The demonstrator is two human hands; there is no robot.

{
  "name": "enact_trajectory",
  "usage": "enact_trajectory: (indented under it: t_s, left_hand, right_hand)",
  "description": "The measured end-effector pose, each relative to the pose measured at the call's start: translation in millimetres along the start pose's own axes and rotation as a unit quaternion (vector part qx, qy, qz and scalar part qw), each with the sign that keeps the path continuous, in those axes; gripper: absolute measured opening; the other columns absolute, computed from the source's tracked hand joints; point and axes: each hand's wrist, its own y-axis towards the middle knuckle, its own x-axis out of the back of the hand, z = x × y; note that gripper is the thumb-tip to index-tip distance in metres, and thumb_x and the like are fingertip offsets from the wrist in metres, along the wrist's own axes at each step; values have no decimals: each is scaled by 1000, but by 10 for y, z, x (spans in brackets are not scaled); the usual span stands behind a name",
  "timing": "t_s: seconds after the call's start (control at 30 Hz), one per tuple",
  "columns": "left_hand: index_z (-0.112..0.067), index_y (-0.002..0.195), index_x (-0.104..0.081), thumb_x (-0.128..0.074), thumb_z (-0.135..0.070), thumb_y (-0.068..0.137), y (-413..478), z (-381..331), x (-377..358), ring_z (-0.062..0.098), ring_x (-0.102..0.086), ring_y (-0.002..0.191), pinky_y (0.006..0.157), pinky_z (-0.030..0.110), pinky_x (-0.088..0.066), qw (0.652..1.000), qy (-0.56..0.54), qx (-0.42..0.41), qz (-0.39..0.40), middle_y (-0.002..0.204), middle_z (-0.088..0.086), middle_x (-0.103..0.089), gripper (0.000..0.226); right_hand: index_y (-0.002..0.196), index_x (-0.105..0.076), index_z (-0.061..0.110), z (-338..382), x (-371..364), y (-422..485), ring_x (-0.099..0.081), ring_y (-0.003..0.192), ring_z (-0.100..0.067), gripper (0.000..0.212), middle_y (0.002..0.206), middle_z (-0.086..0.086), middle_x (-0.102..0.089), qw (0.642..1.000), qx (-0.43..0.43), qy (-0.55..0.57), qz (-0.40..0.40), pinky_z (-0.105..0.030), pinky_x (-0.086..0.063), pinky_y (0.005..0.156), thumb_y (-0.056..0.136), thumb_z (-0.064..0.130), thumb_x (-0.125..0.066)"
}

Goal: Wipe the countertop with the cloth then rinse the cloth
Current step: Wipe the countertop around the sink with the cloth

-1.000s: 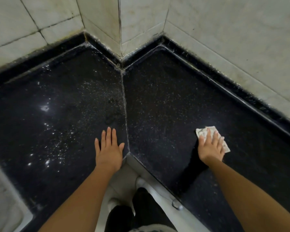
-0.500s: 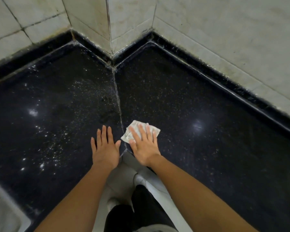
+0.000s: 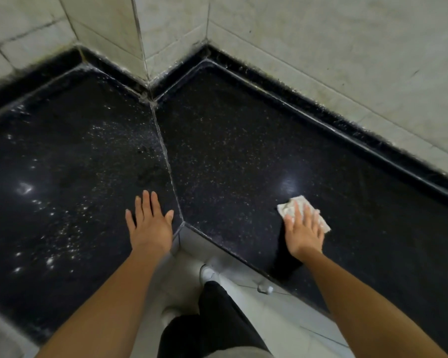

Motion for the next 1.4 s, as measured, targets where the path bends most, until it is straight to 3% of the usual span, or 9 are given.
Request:
enact_trajectory:
  t_s: [0.1, 0.17, 0.4, 0.57, 0.77, 1.13, 1.23, 1.3, 1.4]
  left_hand:
    - [-13, 149, 17, -6, -44, 100, 3, 5, -5, 21, 20, 144, 117, 45, 11, 1000, -5, -7, -4, 157, 3, 22, 62]
    - [-13, 149, 16, -6, -45, 100, 4, 1, -10, 22, 19, 144, 117, 45, 10, 1000, -7, -10, -8, 157, 4, 21, 62]
    - [-13, 150, 14, -6, -45, 100, 8, 10, -19, 23, 17, 145, 117, 44, 9, 1000, -13, -14, -17, 158, 5, 18, 62]
    - [-13, 150, 13, -8, -44, 100, 11, 14, -6, 23, 16, 145, 117, 45, 9, 1000, -15, -17, -19, 158, 5, 17, 62]
    - [-13, 149, 14, -8, -48, 99, -16, 29, 25, 22, 14, 145, 116, 45, 9, 999, -2, -20, -28, 159, 4, 16, 65]
    - [-14, 151, 6, -16, -50, 98, 15, 130, 64, 21, 7, 147, 114, 45, 9, 997, -15, -44, -60, 159, 4, 12, 68]
    - [-14, 151, 1, -1, -54, 89, 159, 316, 193, 22, 2, 147, 113, 41, 8, 995, -33, -43, -82, 155, 2, 13, 74]
    - [-17, 150, 12, 6, -56, 87, 358, 534, 323, 19, 15, 145, 113, 37, 15, 994, -64, -9, -90, 151, -3, 24, 74]
    - [-14, 149, 14, -11, -52, 97, 726, 974, 576, 19, 20, 144, 116, 37, 12, 987, -87, 79, -112, 156, 3, 21, 69]
  right_hand:
    - [154, 0, 34, 94, -78, -44, 17, 147, -23, 55, 163, 0, 8, 986, -134, 96, -42, -45, 10, 117, 102, 46, -15]
    - [154, 1, 34, 293, -157, -140, 19, 147, -26, 55, 163, -2, 9, 982, -147, 111, -40, -47, 11, 117, 103, 45, -15]
    - [150, 17, 36, 963, -545, -680, 30, 142, -25, 55, 159, -2, 24, 989, 142, -2, 33, -44, 19, 112, 102, 46, -8]
    - [150, 16, 39, 1440, -634, -740, 34, 141, -23, 54, 157, 2, 27, 952, 288, -68, 74, -44, 21, 114, 102, 45, -7]
    - [144, 22, 46, 1237, -491, -578, 35, 140, -17, 52, 157, 7, 26, 877, 436, -168, 111, -39, 21, 114, 97, 52, 0]
    - [151, 14, 38, 2313, -378, 44, 34, 140, -16, 53, 158, 6, 27, 907, 382, -134, 114, -38, 23, 113, 103, 42, -10]
    - [151, 14, 37, 2650, -348, 244, 35, 140, -17, 53, 157, 5, 27, 902, 392, -133, 119, -38, 23, 113, 103, 42, -9]
    - [151, 13, 37, 2859, -330, 368, 35, 140, -17, 53, 158, 6, 26, 898, 402, -132, 116, -38, 23, 113, 103, 42, -9]
    - [151, 12, 37, 3160, -313, 564, 35, 140, -16, 53, 158, 6, 25, 888, 424, -135, 111, -36, 23, 112, 103, 42, -9]
